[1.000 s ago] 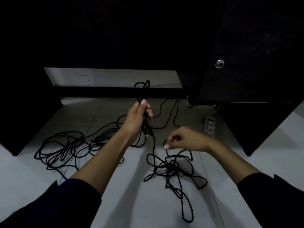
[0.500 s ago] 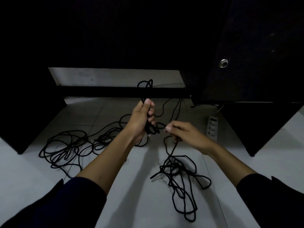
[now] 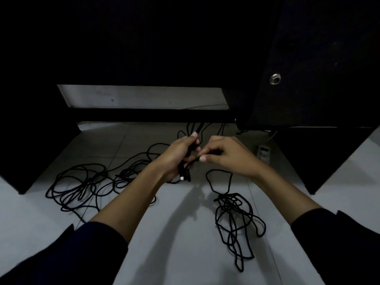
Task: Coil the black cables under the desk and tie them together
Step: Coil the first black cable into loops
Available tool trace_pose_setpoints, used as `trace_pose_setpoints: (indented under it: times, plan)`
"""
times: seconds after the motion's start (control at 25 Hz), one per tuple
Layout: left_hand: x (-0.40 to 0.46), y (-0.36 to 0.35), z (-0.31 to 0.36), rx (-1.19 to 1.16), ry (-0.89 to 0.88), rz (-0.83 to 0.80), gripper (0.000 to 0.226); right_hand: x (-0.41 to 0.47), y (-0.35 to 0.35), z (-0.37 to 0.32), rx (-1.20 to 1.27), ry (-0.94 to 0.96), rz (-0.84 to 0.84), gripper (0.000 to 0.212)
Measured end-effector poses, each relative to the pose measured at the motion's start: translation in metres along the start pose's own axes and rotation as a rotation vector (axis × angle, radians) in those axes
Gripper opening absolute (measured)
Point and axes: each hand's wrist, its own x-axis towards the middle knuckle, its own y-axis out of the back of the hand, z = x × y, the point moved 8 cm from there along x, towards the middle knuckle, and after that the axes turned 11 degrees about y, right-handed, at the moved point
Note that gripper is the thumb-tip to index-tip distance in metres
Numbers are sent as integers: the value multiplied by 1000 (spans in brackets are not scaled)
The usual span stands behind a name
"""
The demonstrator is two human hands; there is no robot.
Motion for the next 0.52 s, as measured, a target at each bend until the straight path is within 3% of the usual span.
trace_pose_setpoints:
  times: [0.16, 0.28, 0.52]
  plan:
    - [1, 2, -5, 71, 84, 7, 36, 0, 9, -2, -7, -23, 150, 24]
    - [1, -1, -10, 331, 48, -52, 49, 3, 13, -8, -87, 37, 174, 26]
    - [-8, -9, -20, 363, 139, -280, 24, 5, 14, -7, -61, 76, 89, 18]
